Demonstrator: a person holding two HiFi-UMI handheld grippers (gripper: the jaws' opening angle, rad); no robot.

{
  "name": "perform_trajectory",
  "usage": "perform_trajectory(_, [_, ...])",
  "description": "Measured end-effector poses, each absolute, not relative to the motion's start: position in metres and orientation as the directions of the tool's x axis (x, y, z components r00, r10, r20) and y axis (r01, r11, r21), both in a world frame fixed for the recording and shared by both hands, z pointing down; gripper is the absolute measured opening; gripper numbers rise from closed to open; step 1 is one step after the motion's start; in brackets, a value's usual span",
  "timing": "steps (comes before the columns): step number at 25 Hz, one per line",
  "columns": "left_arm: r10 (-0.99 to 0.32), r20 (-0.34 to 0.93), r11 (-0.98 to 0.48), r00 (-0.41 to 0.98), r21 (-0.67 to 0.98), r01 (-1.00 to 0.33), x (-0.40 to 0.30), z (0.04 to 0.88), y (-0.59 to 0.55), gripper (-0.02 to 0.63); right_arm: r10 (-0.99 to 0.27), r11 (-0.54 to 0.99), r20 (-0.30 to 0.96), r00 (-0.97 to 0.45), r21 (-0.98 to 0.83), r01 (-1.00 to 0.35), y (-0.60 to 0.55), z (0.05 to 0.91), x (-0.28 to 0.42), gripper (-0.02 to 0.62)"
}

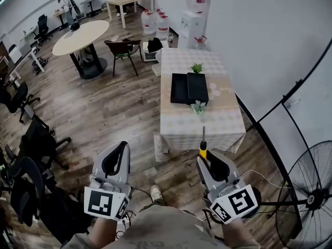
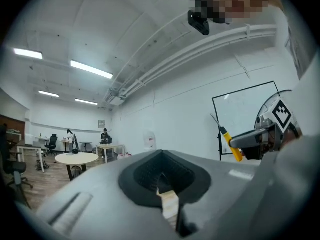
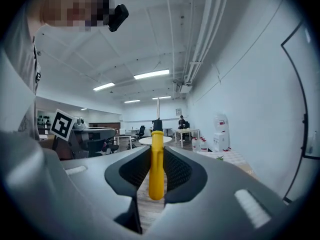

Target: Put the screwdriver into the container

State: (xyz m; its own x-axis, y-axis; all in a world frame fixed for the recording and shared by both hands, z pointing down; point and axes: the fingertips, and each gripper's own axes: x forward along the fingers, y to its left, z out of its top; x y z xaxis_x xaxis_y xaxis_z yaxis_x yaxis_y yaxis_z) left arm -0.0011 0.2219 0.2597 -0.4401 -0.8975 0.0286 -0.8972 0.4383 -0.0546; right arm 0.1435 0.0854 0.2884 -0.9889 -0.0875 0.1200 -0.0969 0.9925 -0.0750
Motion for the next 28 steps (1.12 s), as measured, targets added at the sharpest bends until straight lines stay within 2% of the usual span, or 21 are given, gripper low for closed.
perform_trajectory(5, [-0.901, 0.032, 0.432, -0.433, -0.047, -0.901, -0.056, 0.269, 0.217, 0.000, -0.123, 0.986, 0.141, -0.982, -0.096, -0.138, 0.075, 0.298, 0.094, 0.106])
perform_trajectory(20, [-0.908, 0.083, 0.406, -0.411, -0.071, -0.911, -0.159, 0.301, 0.172, 0.000, -0.196, 0.968, 0.156, -0.968, -0.129, -0.217, 0.011, 0.325, -0.009, 0.104])
perform_trajectory(28, [-0.907, 0.122, 0.394, -0.404, -0.096, -0.914, -0.241, 0.319, 0.125, 0.000, -0.185, 0.960, 0.183, -0.965, -0.175, -0.217, -0.031, 0.354, -0.095, 0.106])
